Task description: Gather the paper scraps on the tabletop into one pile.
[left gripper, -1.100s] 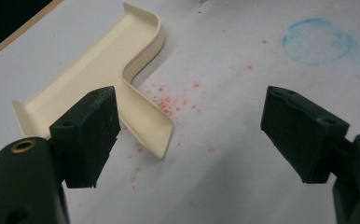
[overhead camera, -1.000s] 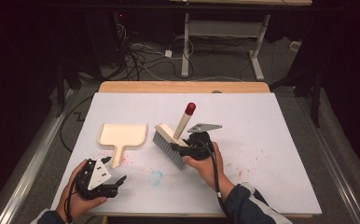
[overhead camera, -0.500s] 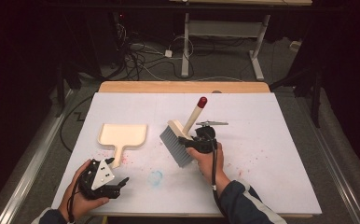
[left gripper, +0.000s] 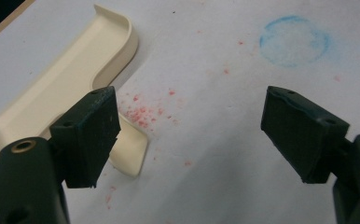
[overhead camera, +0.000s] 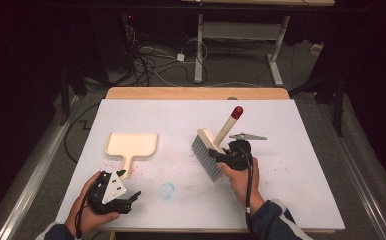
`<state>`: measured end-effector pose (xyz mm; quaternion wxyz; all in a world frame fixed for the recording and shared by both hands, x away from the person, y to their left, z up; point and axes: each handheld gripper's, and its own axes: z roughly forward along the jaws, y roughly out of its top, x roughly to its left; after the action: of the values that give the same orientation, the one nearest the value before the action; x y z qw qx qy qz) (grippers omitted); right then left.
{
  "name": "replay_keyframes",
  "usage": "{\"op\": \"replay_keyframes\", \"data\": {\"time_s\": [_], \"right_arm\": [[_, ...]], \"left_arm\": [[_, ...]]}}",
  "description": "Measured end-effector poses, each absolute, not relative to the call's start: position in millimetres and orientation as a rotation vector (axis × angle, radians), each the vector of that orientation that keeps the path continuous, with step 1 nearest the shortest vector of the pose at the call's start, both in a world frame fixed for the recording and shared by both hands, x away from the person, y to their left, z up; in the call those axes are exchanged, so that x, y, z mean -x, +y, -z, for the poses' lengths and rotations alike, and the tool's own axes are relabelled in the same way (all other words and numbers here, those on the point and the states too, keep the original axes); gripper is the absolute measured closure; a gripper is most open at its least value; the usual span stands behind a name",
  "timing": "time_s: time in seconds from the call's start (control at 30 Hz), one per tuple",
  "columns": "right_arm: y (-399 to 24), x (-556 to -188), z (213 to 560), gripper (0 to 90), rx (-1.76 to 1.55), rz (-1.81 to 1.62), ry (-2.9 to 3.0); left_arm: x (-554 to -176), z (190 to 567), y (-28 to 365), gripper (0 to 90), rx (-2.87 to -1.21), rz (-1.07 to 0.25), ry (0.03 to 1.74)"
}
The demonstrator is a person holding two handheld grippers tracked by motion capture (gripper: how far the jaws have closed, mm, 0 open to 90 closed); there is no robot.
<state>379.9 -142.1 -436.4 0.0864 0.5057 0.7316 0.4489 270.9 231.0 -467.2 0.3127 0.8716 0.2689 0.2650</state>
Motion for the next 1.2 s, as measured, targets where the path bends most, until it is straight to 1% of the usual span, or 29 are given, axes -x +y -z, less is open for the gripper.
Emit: {"op": "replay_keyframes", "data": {"time_s": [0.23, 0.4, 0.57, 0.73, 0.9, 1.1, 1.2], "right_arm": [[-140, -369, 414, 67.9, -1.407, -1.423, 2.147], [-132, -365, 407, 67.9, -1.350, -1.465, 2.151], [-118, -361, 412, 67.8, -1.313, -1.507, 2.255], [-107, -354, 427, 67.8, -1.266, -1.446, 2.399], [-114, -355, 441, 67.9, -1.246, -1.365, 2.438], [-129, -370, 447, 67.6, -1.314, -1.335, 2.401], [-135, -373, 444, 67.7, -1.328, -1.333, 2.386]], "left_arm": [[-271, 467, 231, 18.6, -2.303, -0.699, 0.706], [-270, 467, 232, 18.6, -2.317, -0.700, 0.706], [-270, 468, 232, 18.6, -2.314, -0.698, 0.713], [-270, 468, 232, 18.6, -2.319, -0.697, 0.709], [-270, 468, 233, 18.6, -2.320, -0.697, 0.717], [-271, 468, 231, 18.6, -2.321, -0.704, 0.719], [-271, 467, 232, 18.6, -2.309, -0.696, 0.726]]}}
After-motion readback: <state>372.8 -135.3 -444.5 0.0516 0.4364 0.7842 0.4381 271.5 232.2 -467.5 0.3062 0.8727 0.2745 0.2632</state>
